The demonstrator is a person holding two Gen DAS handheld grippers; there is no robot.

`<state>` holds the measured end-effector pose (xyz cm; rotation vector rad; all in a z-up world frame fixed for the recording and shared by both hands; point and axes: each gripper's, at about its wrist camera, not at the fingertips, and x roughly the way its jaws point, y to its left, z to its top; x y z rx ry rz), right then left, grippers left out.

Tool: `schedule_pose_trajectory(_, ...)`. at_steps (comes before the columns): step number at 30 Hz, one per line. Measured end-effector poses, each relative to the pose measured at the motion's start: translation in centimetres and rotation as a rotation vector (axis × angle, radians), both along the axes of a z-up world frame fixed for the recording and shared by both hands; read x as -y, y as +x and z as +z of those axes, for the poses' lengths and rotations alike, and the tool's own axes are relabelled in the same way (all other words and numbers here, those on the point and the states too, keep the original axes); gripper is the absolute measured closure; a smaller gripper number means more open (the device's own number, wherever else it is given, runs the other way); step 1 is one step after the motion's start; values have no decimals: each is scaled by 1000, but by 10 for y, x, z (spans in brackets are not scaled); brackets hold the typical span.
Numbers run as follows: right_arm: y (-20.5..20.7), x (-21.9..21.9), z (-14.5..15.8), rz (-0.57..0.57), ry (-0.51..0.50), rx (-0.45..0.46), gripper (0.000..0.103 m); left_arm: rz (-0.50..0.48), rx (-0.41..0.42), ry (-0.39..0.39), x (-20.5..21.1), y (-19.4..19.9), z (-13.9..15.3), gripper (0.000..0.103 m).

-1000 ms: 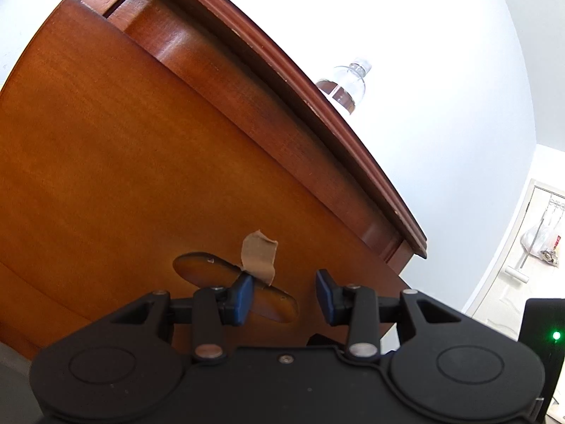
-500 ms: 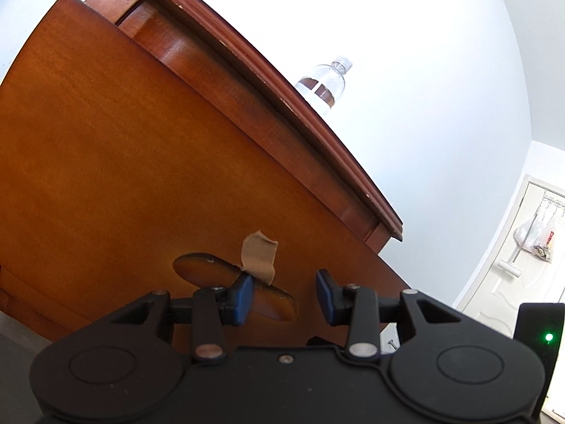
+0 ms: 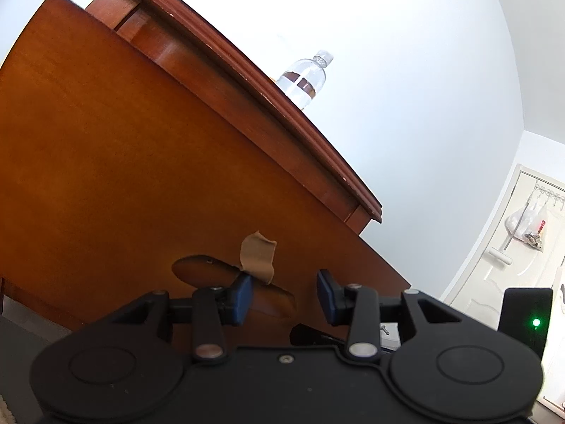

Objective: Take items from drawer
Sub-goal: 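Pull the upper drawer open with the left gripper on its handle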

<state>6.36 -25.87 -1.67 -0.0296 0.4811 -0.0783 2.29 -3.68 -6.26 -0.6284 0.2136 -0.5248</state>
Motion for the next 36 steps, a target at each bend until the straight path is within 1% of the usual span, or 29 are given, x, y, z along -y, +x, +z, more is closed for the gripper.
schedule_pose_trajectory(2,-2,-1,1,1,-5,0,0,-2,2,5,0,-5,-2,63)
schedule_pose_trajectory(8,-12,-2,4,0,-4,4,0,-7,1,12,7,-2,3,63)
schedule_pose_trajectory(18,-24,1,8,-3,-14,4,0,-17,19,51,11,-13,7,63)
schedule_pose_trajectory(30,-34,5,7,-8,18,-8,0,-16,25,64,13,-16,8,63)
schedule_pose_trajectory(31,-35,5,7,-9,17,-11,0,-16,25,71,13,-15,9,62)
schedule_pose_trajectory(32,-35,5,6,-9,18,-13,0,-17,30,82,14,-14,9,59)
schedule_pose_trajectory(36,-37,3,5,0,23,-17,0,-3,44,109,16,-15,11,50)
